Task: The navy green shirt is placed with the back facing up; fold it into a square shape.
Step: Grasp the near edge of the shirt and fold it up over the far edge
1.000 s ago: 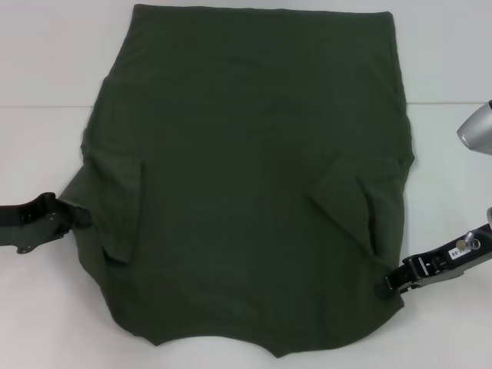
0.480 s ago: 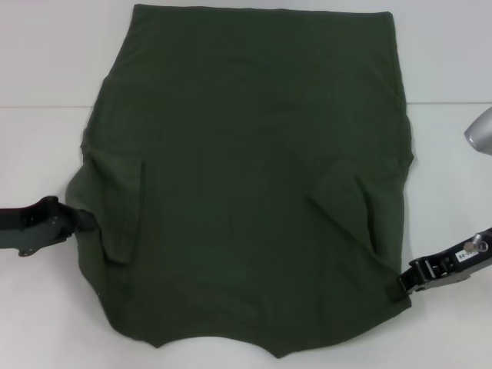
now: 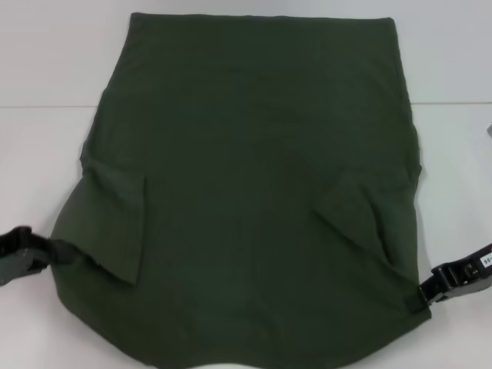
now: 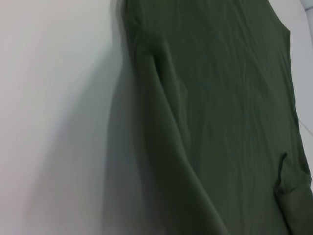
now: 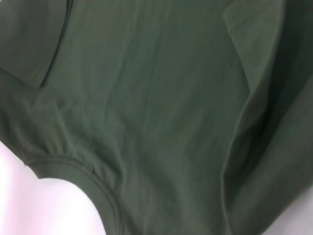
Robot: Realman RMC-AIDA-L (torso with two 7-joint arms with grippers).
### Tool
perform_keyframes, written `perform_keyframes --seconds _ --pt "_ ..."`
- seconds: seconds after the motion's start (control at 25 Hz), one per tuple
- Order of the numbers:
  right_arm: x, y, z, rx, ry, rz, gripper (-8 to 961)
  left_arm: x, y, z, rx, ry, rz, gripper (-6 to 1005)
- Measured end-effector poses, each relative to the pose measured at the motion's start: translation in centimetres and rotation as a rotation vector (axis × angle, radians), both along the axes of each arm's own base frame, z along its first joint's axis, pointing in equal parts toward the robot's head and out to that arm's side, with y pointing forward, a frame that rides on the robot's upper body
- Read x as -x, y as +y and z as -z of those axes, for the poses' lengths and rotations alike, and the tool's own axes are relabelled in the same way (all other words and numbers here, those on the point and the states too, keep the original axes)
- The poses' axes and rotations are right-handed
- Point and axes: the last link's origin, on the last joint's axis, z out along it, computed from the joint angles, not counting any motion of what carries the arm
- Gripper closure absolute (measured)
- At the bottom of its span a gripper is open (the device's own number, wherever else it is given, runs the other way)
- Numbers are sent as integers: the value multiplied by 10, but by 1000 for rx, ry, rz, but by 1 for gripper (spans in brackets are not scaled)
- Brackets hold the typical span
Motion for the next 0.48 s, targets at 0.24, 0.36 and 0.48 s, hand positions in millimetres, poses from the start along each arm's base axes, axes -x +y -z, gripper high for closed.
perform_keyframes --seconds 0.24,0.36,0.48 --pt "-4 -13 -2 65 5 16 905 5 -22 -5 68 10 -6 968" --pt "-7 -19 -4 92 15 22 904 5 -34 -9 95 10 -2 968" --pt "-10 -24 -7 104 26 27 902 1 -41 -11 121 1 11 967"
